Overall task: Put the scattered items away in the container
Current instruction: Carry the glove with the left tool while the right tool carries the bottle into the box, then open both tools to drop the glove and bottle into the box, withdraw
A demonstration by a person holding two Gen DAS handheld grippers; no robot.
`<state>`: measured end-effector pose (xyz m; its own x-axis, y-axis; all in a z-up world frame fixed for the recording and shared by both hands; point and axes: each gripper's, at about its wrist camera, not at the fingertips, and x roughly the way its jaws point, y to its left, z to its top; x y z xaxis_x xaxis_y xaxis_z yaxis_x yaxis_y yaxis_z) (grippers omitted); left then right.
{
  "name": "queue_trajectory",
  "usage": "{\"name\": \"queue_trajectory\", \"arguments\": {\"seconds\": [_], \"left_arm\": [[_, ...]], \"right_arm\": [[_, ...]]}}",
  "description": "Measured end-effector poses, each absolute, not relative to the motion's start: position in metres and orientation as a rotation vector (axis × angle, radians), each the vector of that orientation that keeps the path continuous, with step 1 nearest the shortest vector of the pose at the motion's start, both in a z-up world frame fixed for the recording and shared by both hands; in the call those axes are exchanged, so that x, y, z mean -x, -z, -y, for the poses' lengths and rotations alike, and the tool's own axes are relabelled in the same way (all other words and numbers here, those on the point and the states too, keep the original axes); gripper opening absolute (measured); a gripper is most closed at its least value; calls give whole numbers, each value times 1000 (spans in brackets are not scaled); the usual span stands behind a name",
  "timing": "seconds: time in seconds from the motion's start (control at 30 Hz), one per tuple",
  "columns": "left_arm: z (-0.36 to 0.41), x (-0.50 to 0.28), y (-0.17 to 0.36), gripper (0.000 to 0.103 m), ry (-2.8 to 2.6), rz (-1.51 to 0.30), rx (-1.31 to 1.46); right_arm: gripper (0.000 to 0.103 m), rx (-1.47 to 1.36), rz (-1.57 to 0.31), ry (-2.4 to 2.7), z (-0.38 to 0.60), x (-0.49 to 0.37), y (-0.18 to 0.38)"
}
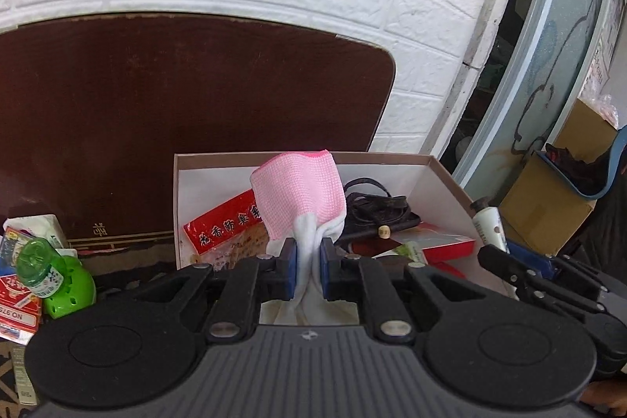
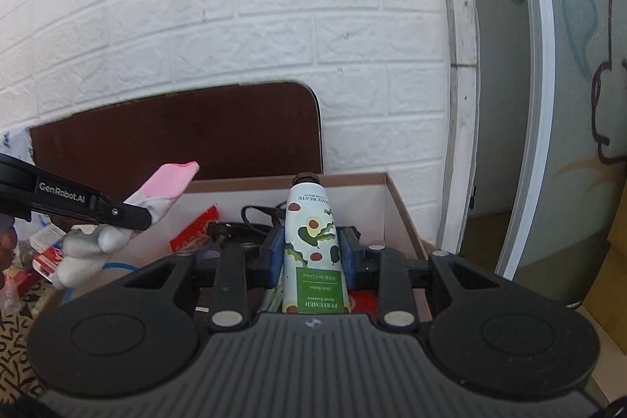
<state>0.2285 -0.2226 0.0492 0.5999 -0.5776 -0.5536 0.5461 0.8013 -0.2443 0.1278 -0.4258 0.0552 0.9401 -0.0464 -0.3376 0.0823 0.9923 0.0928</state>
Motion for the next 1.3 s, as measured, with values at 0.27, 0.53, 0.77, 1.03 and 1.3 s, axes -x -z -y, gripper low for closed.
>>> {"name": "queue_trajectory", "arguments": {"seconds": [0.27,0.53,0.77,1.03,1.3], "left_arm": [[208,-210,-49,98,697,-555,132],[196,-181,-49,98,680,-546,117],[186,-155,-55,98,655,-528,96],[175,-123,-55,98,589,-519,28],[155,-95,-53,98,519,-521,-26]], "right_arm": [[73,-24,-361,92,416,-131,-44],[96,18,-357,95,396,-110,-49],[97,52,-362,93,380,-91,-57],[97,82,-377,72,359,-70,-61],[97,102,-385,28,333,-47,-64]]}}
